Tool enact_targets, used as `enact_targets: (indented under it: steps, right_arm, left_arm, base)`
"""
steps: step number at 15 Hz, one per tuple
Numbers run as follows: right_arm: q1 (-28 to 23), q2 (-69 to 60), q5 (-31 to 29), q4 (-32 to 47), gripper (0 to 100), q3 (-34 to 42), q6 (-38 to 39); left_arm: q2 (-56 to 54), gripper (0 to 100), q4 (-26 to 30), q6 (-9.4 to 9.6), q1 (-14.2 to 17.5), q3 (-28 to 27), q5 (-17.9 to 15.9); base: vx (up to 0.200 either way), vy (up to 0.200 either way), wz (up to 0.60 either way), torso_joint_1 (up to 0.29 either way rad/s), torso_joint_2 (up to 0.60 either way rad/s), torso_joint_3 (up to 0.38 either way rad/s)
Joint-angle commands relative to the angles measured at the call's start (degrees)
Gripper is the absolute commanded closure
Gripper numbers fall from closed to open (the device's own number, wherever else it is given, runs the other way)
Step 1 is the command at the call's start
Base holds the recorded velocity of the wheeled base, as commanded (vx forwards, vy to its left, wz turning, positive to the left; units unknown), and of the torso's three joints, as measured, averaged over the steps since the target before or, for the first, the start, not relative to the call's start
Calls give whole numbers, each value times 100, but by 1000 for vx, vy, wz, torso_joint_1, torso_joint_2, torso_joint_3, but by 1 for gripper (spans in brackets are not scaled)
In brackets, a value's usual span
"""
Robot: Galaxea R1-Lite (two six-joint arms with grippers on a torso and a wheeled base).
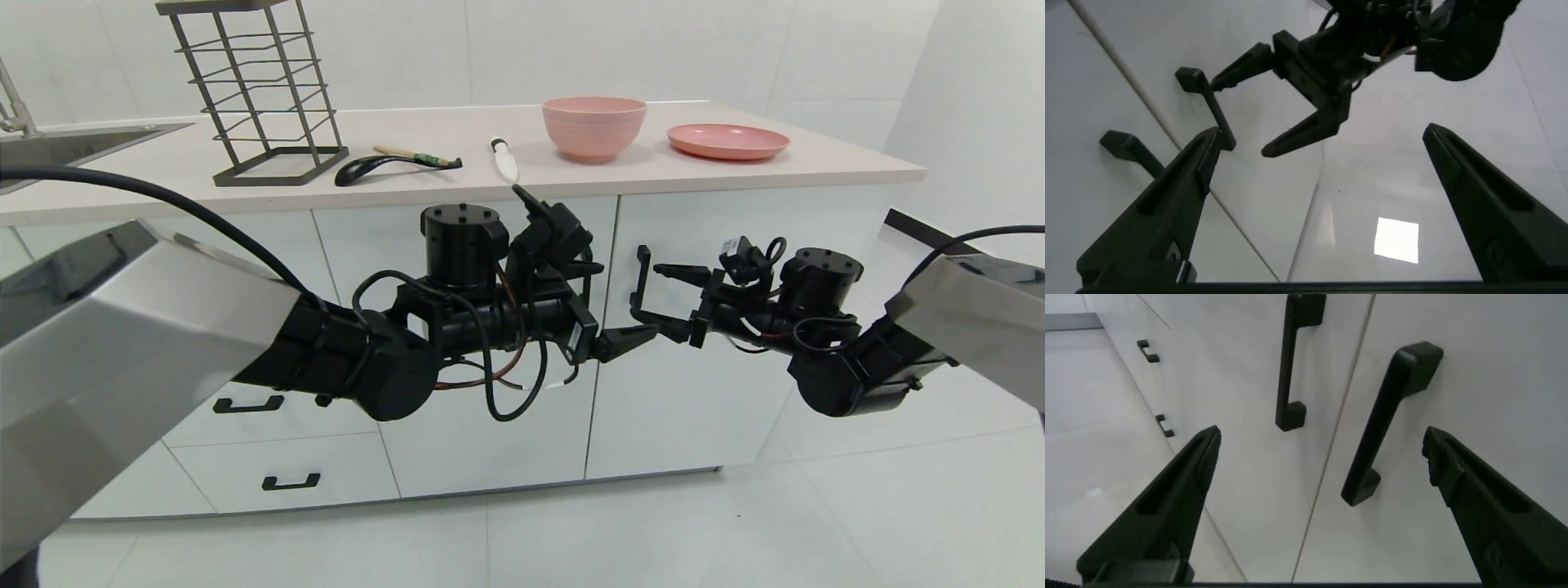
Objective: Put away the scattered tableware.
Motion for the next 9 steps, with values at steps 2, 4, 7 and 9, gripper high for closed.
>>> enact_targets:
  steps: [2,4,7,9]
  right_arm:
    - [4,322,158,-65,0,-288,-5]
    - [39,410,352,-118,0,-411,-5]
    - [163,594,615,-171,0,-595,-5]
    - [215,708,624,-171,0,-771,4]
  left_arm:
    - [161,0,-29,1,7,-78,-170]
    - [222,0,-29,10,24,-245,-363]
    - [301,0,-29,36,33,-386,-460]
    - [363,0,-38,54,68,-491,-486]
  base:
    - [0,0,0,0,0,0]
    - [0,0,0,0,0,0]
    - [0,0,0,0,0,0]
    - [0,0,0,0,0,0]
